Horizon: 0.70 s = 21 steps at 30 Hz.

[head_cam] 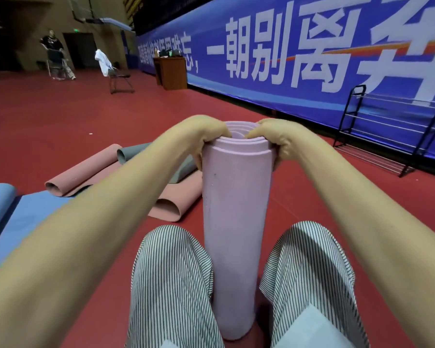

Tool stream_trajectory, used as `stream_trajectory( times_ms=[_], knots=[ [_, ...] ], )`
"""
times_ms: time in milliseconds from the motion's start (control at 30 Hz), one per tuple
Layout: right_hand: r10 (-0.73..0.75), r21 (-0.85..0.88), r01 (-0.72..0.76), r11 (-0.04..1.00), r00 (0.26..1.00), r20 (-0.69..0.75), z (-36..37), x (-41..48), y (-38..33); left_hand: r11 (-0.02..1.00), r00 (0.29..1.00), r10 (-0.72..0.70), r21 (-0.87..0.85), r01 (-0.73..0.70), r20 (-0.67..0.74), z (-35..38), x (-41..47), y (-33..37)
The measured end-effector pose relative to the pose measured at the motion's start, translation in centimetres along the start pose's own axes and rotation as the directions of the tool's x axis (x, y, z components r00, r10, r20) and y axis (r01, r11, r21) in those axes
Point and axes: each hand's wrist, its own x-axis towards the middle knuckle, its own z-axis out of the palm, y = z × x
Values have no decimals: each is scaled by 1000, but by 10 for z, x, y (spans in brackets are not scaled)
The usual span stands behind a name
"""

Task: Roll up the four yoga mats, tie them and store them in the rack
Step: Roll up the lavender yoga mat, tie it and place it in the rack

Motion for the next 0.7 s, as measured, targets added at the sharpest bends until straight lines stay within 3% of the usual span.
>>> stream_trajectory(
  times_ms=[100,200,300,533,700],
  knots=[
    [27,-217,-22,976,999,19,15,3,34,942,997,40,335,-16,-65,18,2,-24],
    [24,-234,-24,972,1000,-3,24,3,54,970,993,68,241,-43,-95,26,12,-46],
    [83,-390,-76,918,997,0,20,9,40,966,998,34,257,-17,-61,20,13,-39],
    [86,-89,-94,992,993,-84,36,22,36,995,993,19,100,-7,-119,19,24,-42],
    [21,-152,-40,988,992,-121,20,11,11,990,993,57,132,-43,-102,4,7,-19]
  ],
)
